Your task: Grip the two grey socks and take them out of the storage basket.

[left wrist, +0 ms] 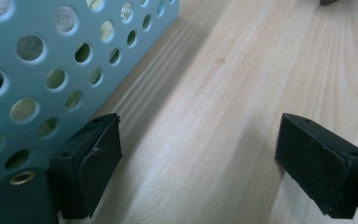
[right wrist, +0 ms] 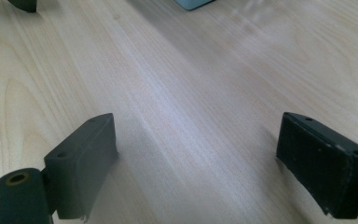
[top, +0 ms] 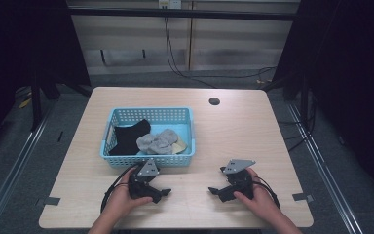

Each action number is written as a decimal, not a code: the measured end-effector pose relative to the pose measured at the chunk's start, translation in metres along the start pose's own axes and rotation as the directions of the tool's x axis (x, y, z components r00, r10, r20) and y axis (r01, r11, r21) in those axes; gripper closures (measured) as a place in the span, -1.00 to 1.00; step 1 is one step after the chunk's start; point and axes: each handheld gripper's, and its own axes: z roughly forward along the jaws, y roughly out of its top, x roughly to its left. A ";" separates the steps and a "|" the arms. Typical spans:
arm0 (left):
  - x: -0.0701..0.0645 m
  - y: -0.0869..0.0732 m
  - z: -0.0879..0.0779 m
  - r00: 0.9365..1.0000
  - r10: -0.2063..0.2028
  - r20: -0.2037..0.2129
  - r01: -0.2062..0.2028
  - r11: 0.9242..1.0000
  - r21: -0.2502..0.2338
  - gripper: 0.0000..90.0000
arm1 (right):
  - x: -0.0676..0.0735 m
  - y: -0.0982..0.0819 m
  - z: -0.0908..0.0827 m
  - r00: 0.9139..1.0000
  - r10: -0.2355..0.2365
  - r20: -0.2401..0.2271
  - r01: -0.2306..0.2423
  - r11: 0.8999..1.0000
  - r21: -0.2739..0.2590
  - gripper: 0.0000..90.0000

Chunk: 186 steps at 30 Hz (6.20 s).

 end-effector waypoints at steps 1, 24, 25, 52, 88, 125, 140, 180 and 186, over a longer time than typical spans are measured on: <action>0.000 0.000 0.000 1.000 -0.003 -0.002 0.003 1.000 0.000 -0.70 | 0.000 0.000 0.000 1.000 0.000 0.000 0.000 1.000 0.000 -0.74; -0.005 0.033 -0.033 0.989 -0.123 0.082 0.085 0.929 0.361 -0.49 | 0.000 0.000 0.000 1.000 0.001 0.000 -0.001 1.000 0.001 -0.74; -0.005 0.034 -0.033 0.987 -0.135 0.088 0.089 0.913 0.397 -0.49 | 0.000 0.000 0.000 1.000 0.002 0.000 -0.002 1.000 0.000 -0.74; 0.006 0.071 -0.060 0.973 -0.204 0.107 0.118 0.841 0.528 -0.47 | 0.000 0.000 0.000 1.000 0.001 -0.001 -0.001 1.000 0.001 -0.74; 0.096 0.115 -0.062 0.942 -0.304 -0.140 0.334 0.859 0.387 -0.46 | 0.000 0.000 0.000 1.000 0.005 0.005 -0.005 1.000 -0.002 -0.74; 0.125 0.092 -0.019 0.890 -0.403 -0.213 0.456 0.791 0.408 0.42 | 0.001 0.000 0.000 1.000 0.008 0.000 -0.008 1.000 0.000 -0.74; 0.127 0.096 0.000 0.867 -0.449 -0.214 0.497 0.771 0.397 0.12 | 0.001 0.000 0.000 1.000 0.007 0.000 -0.007 1.000 0.000 -0.74; 0.118 0.159 -0.057 0.927 -0.335 -0.171 0.374 0.777 0.506 0.88 | 0.001 -0.001 -0.001 1.000 0.003 -0.001 -0.003 1.000 -0.001 -0.74; 0.112 0.166 -0.064 0.935 -0.324 -0.144 0.350 0.783 0.513 0.87 | 0.001 -0.001 -0.001 1.000 0.004 -0.001 -0.004 1.000 -0.001 -0.74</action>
